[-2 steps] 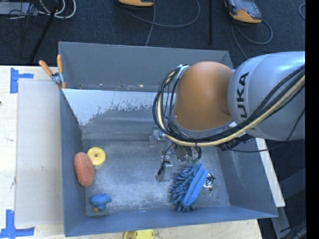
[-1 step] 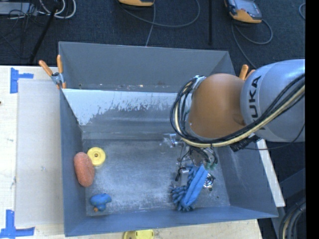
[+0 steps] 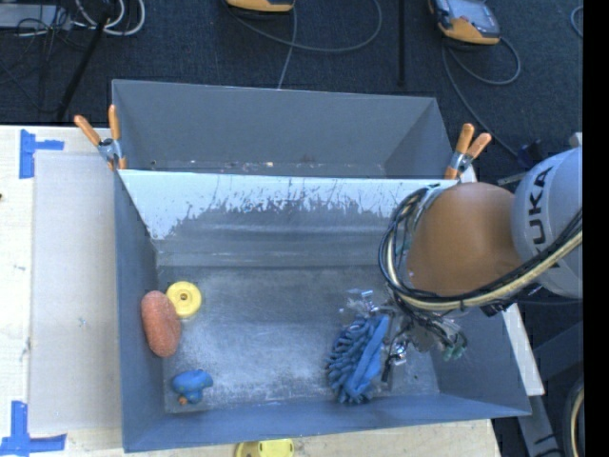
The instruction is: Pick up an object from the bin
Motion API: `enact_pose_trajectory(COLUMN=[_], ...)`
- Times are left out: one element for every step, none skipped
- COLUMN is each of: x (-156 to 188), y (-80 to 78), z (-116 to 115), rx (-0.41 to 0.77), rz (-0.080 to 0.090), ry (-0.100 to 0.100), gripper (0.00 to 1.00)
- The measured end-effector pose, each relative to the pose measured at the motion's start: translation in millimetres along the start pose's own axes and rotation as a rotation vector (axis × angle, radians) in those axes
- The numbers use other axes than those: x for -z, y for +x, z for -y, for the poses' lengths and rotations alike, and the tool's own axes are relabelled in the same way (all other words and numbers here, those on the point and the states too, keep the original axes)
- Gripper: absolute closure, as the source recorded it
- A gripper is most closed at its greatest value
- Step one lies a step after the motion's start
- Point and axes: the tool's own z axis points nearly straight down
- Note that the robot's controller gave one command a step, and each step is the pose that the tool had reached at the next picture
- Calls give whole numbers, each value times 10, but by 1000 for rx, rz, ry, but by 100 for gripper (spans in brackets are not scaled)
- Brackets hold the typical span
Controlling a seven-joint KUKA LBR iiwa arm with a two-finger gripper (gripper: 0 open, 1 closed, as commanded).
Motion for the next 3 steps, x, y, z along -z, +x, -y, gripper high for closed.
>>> enact_pose_trajectory(x=[-10,-669,-709], y=[-72,-225,-206], z=[237,370,359], rx=[226,377,534], rz=[3,4,1], ry=[1,1,0], gripper=[0,0,100])
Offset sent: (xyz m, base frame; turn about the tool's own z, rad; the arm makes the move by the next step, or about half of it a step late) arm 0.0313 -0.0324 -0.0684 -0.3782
